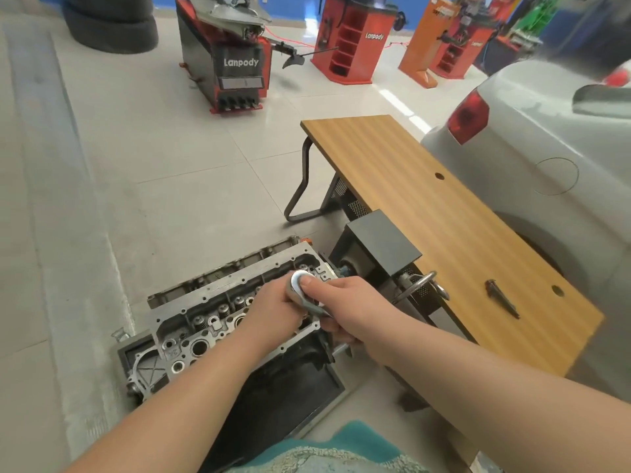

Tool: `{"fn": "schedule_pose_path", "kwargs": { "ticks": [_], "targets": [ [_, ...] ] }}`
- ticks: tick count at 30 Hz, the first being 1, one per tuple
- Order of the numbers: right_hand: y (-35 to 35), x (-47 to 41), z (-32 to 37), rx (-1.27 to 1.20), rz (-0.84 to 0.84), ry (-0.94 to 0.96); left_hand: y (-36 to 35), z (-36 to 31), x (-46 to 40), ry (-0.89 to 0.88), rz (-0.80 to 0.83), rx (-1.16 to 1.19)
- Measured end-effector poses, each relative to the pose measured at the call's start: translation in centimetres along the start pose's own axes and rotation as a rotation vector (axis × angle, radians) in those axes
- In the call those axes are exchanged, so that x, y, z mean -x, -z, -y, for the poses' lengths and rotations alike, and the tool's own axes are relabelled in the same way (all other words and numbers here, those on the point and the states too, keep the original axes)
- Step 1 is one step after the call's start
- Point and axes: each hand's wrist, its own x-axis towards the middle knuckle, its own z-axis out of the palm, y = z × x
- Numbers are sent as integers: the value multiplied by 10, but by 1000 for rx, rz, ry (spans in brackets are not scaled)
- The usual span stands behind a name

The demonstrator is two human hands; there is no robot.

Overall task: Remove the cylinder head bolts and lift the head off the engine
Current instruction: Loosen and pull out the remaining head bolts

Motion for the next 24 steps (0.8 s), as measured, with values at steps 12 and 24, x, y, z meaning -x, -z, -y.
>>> {"fn": "schedule_pose_path", "kwargs": {
  "ticks": [12, 24],
  "targets": [
    [2, 9, -2, 127, 33, -41, -4, -1, 7, -89, 53, 40],
    [-17, 15, -9, -148, -51, -146, -3, -7, 3, -67, 28, -60]
  ]
}}
